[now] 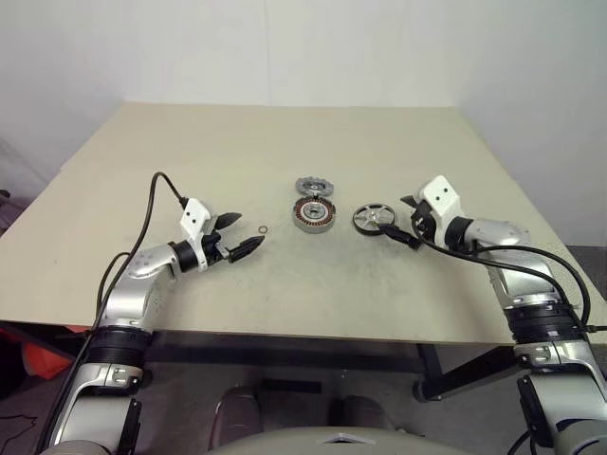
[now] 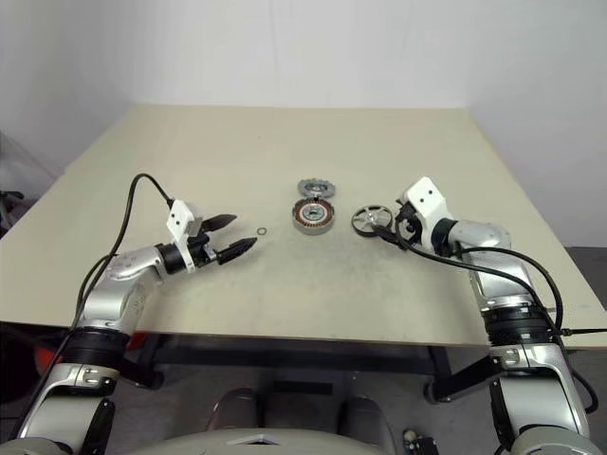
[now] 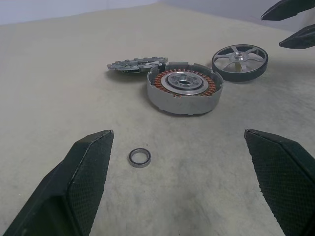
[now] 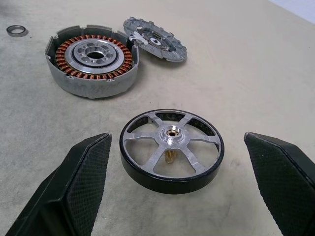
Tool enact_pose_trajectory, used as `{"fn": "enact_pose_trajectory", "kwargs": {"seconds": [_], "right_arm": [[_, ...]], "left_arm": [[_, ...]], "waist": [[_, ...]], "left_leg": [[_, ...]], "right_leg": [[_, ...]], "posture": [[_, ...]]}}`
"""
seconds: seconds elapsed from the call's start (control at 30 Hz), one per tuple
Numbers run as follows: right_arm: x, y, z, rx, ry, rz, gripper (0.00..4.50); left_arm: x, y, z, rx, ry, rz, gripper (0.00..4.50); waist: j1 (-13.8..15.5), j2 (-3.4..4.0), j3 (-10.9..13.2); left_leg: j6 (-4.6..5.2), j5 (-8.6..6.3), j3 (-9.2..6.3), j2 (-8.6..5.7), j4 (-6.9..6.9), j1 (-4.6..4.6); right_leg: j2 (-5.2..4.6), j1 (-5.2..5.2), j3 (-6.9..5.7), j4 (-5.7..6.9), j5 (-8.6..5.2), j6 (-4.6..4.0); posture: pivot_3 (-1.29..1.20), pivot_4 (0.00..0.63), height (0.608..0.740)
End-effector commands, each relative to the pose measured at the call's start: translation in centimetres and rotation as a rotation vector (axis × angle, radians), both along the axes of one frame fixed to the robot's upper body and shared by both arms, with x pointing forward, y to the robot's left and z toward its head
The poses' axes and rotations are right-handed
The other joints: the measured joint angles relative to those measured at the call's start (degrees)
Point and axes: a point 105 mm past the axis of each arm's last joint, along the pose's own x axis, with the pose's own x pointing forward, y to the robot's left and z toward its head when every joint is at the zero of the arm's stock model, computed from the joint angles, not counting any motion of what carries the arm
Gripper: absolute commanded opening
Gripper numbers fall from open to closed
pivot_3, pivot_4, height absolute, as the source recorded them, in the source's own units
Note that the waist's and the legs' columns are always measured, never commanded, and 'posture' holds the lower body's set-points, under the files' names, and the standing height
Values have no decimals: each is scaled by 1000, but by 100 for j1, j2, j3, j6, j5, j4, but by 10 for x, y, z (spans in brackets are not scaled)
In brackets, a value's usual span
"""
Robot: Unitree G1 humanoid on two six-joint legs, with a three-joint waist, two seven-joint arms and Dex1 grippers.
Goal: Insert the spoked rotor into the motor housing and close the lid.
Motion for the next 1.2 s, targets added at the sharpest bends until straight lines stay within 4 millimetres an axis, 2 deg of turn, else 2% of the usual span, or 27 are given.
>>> {"fn": "enact_pose_trajectory", "kwargs": {"seconds": [0.03,0.9,1.2], "right_arm": [[6,1,13,6,-38,-12,4446],[9,2,11,13,-22,-24,4446],[30,10,5,45,-13,-120,4446]], "left_arm": [[1,0,9,1,-45,-6,4500],[4,0,13,-2,-57,-7,4500],[7,-1,18,-16,-72,6,4500]], "waist": [[0,0,0],[1,0,0],[-7,0,0]], "left_leg": [[0,0,0,0,0,0],[-1,1,0,0,0,0],[-9,5,0,0,2,6]], "right_leg": [[0,0,0,0,0,0],[0,0,0,1,0,0],[0,-1,1,12,0,-1]], "posture": [[0,0,740],[0,0,740],[0,0,740]]}}
